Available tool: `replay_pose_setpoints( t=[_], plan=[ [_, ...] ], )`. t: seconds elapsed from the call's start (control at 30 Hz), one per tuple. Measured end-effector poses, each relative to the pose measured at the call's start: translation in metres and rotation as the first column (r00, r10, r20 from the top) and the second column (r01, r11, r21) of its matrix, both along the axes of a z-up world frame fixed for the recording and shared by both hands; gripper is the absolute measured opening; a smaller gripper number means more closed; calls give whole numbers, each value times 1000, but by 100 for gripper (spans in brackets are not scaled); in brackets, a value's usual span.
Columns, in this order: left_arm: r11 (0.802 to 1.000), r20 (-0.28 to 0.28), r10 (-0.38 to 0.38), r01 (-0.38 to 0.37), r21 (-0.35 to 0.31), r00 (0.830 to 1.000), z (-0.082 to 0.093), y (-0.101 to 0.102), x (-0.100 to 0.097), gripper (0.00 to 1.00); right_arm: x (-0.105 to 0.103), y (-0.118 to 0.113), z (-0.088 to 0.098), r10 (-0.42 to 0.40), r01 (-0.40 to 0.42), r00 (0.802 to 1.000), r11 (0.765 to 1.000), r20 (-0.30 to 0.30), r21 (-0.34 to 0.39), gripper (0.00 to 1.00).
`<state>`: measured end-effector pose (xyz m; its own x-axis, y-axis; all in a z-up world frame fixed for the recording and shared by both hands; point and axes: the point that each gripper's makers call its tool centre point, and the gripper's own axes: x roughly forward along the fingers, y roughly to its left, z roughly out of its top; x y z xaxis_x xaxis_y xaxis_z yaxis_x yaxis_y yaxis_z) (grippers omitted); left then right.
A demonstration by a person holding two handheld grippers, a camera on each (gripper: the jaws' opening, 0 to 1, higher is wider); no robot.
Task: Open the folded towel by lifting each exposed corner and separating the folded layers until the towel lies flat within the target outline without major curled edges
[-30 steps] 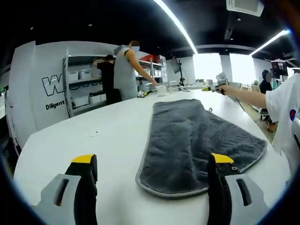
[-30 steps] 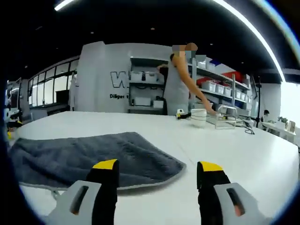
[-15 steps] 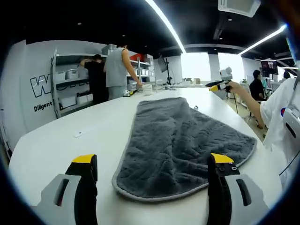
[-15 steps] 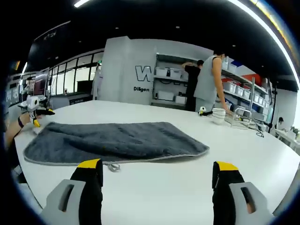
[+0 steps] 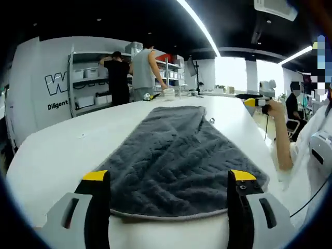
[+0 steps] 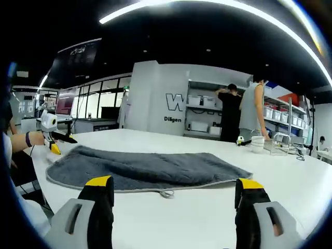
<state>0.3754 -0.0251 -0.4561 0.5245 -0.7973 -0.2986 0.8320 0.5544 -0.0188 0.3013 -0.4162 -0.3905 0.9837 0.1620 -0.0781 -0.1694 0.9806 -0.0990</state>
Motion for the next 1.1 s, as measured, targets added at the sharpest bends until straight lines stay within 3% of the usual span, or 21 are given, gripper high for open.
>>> replay_pose_setpoints(
  t=[0.17, 0.23, 0.4, 0.43, 0.53, 0.6, 0.7, 0.77, 0.87, 0.93, 1.1],
  plan=[
    [999, 23, 47, -47, 15, 999, -5, -32, -32, 87, -12, 13, 3, 29, -29, 999, 1000, 44, -2, 99],
    [998, 40, 15, -12, -54, 999, 3, -52, -52, 83, -16, 12, 7, 16, -16, 996, 1000, 82, 3, 99],
    [994, -17, 24, -26, -103, 1000, -1, -67, -86, 77, -19, 11, 7, 7, -6, 996, 1000, 85, -14, 99],
    [995, -32, 28, -31, -99, 999, -6, -67, -93, 73, -20, 9, 8, -2, 5, 996, 1000, 94, -31, 99],
    [999, -57, 49, -49, -1, 997, -26, -58, -105, 58, -21, 9, 5, -7, 9, 997, 1000, 82, -29, 99],
    [998, -60, 63, -63, 4, 996, -30, -54, -106, 49, -21, 8, 6, -4, 6, 996, 1000, 87, -17, 99],
    [997, -97, 71, -69, 27, 993, -39, -52, -101, 45, -21, 7, 7, -7, 9, 996, 1000, 87, -15, 99],
    [996, -83, 75, -71, 47, 994, -40, -53, -97, 37, -21, 7, 5, -7, 8, 997, 1000, 80, -18, 99],
    [986, -33, 62, -56, 158, 998, -42, -51, -90, 24, -20, 7, 5, -5, 6, 997, 1000, 78, -13, 99],
    [986, -60, 55, -45, 160, 997, -41, -51, -89, 11, -20, 7, 3, -5, 6, 997, 1000, 72, -12, 99],
    [985, -118, 57, -36, 171, 991, -41, -28, -76, 6, -19, 3, 0, -17, 18, 998, 1000, 59, -11, 99]
  ],
)
